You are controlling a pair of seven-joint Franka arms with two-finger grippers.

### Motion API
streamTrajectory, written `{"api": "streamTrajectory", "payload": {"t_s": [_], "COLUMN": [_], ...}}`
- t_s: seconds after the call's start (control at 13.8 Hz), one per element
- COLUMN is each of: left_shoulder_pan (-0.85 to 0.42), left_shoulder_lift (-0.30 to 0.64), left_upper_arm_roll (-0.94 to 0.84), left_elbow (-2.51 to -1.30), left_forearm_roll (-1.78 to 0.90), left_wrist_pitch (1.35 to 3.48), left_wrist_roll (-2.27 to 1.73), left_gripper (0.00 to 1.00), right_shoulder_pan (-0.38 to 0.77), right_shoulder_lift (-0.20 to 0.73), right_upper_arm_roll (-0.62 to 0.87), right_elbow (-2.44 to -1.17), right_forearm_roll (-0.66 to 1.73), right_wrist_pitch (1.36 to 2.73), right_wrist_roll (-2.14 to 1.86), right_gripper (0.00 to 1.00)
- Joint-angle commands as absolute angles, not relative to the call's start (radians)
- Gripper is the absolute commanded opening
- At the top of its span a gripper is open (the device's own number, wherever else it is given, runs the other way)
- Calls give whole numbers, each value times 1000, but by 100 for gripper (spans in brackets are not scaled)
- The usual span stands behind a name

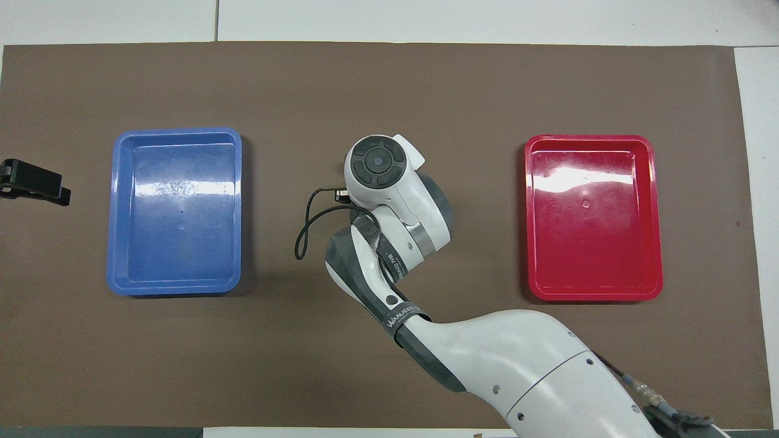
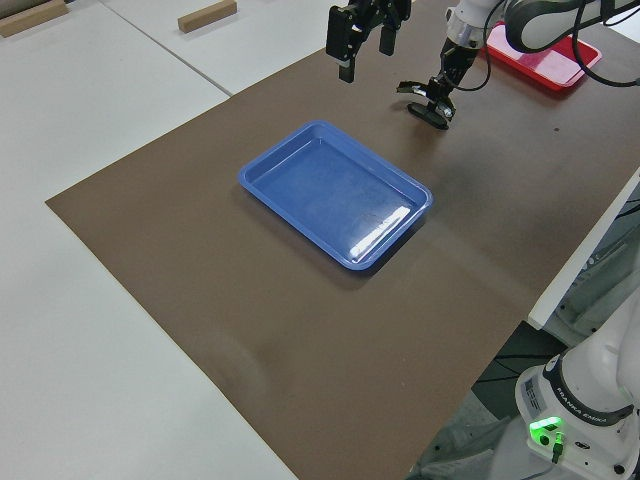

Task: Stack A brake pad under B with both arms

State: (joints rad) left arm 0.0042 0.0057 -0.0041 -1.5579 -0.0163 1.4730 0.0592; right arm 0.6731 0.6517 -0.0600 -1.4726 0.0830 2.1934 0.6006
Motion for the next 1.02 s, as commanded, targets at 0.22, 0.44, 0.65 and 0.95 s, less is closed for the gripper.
{"api": "streamTrajectory", "payload": {"t_s": [0.22, 0.44, 0.65, 0.95], "left_shoulder_pan": [3, 3, 5, 5], "left_shoulder_lift": [-15, -15, -15, -15], "left_upper_arm_roll": [8, 8, 8, 8], "left_elbow": [-1588, -1588, -1588, -1588], "left_forearm_roll": [-2, -2, -2, -2], "left_wrist_pitch": [1491, 1491, 1491, 1491], "left_wrist_roll": [64, 64, 64, 64], "left_gripper": [100, 100, 100, 100], "right_shoulder_pan": [672, 673, 675, 672], "right_shoulder_lift": [650, 650, 644, 611], "right_upper_arm_roll": [-52, -52, -52, -52], "right_elbow": [-1476, -1479, -1508, -1506], "right_forearm_roll": [72, 75, 75, 75], "right_wrist_pitch": [2174, 2178, 2204, 2155], "right_wrist_roll": [574, 574, 574, 565], "right_gripper": [1, 17, 100, 100]}}
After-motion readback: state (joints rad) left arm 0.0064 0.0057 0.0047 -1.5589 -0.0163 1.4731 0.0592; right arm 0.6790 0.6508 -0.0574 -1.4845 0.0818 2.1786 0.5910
